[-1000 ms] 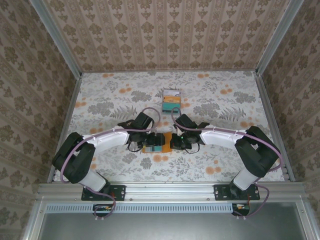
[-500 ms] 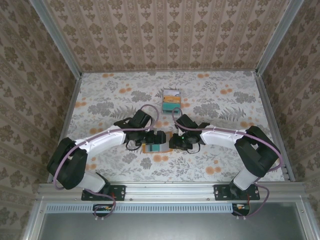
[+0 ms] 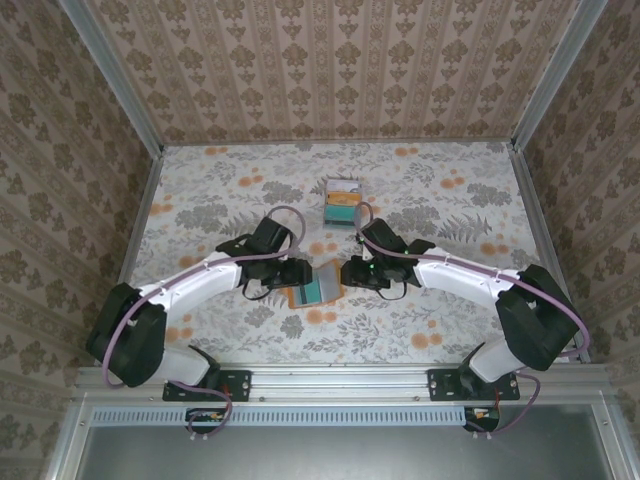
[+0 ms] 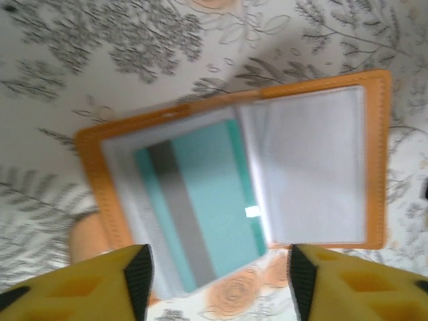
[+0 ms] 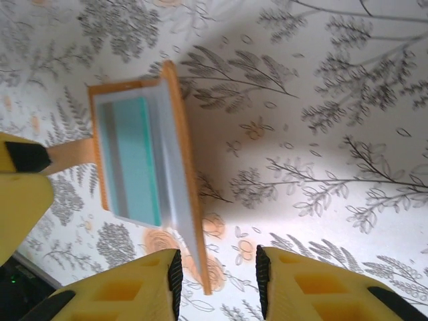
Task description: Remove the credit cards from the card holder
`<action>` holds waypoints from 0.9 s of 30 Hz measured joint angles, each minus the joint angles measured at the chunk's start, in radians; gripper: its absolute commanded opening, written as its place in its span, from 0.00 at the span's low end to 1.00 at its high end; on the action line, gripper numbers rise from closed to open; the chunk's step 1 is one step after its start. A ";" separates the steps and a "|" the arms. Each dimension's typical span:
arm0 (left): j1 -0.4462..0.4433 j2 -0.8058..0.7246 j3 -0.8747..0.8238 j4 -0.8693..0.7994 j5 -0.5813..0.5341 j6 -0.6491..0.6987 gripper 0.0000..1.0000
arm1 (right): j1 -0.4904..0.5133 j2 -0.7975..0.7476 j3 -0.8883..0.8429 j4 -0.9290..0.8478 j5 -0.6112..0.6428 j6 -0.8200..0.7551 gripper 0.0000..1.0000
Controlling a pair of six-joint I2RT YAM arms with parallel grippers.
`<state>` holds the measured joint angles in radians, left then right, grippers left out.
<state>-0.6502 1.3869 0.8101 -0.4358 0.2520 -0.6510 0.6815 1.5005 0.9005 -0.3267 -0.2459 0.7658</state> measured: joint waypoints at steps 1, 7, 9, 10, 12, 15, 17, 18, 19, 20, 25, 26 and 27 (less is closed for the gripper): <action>0.013 -0.002 -0.010 0.000 -0.004 0.002 0.41 | 0.006 0.000 0.013 0.000 0.000 -0.002 0.36; 0.032 -0.001 -0.058 -0.001 -0.013 0.015 0.30 | 0.055 0.021 0.093 -0.001 0.000 -0.011 0.32; 0.032 0.002 -0.064 -0.001 -0.012 0.015 0.28 | 0.068 0.040 0.126 -0.005 0.001 -0.020 0.32; 0.032 0.005 -0.065 0.002 -0.012 0.015 0.27 | 0.073 0.051 0.141 -0.008 0.002 -0.027 0.32; 0.031 0.008 -0.067 0.010 -0.013 0.014 0.26 | 0.083 0.074 0.171 -0.016 0.004 -0.037 0.32; 0.029 0.011 -0.071 0.023 -0.012 0.011 0.24 | 0.094 0.113 0.211 -0.023 0.000 -0.056 0.32; 0.023 0.026 -0.071 0.031 -0.013 0.008 0.23 | 0.101 0.146 0.242 -0.029 -0.008 -0.064 0.32; 0.021 0.035 -0.071 0.035 -0.012 0.008 0.22 | 0.104 0.165 0.258 -0.034 -0.013 -0.070 0.32; 0.016 0.044 -0.071 0.039 -0.013 0.007 0.22 | 0.107 0.183 0.271 -0.037 -0.019 -0.076 0.31; 0.014 0.053 -0.071 0.043 -0.012 0.006 0.22 | 0.109 0.200 0.280 -0.041 -0.023 -0.082 0.31; -0.003 0.090 -0.071 0.047 -0.013 0.003 0.21 | 0.108 0.261 0.283 -0.056 -0.035 -0.086 0.31; -0.004 0.096 -0.071 0.047 -0.014 0.004 0.20 | 0.106 0.269 0.283 -0.058 -0.041 -0.085 0.31; -0.005 0.102 -0.070 0.047 -0.014 0.004 0.19 | 0.104 0.278 0.283 -0.057 -0.048 -0.085 0.30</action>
<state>-0.6552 1.4891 0.7399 -0.3893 0.2382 -0.6472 0.7853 1.7786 1.1831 -0.3840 -0.2943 0.6804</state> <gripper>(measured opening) 0.203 0.310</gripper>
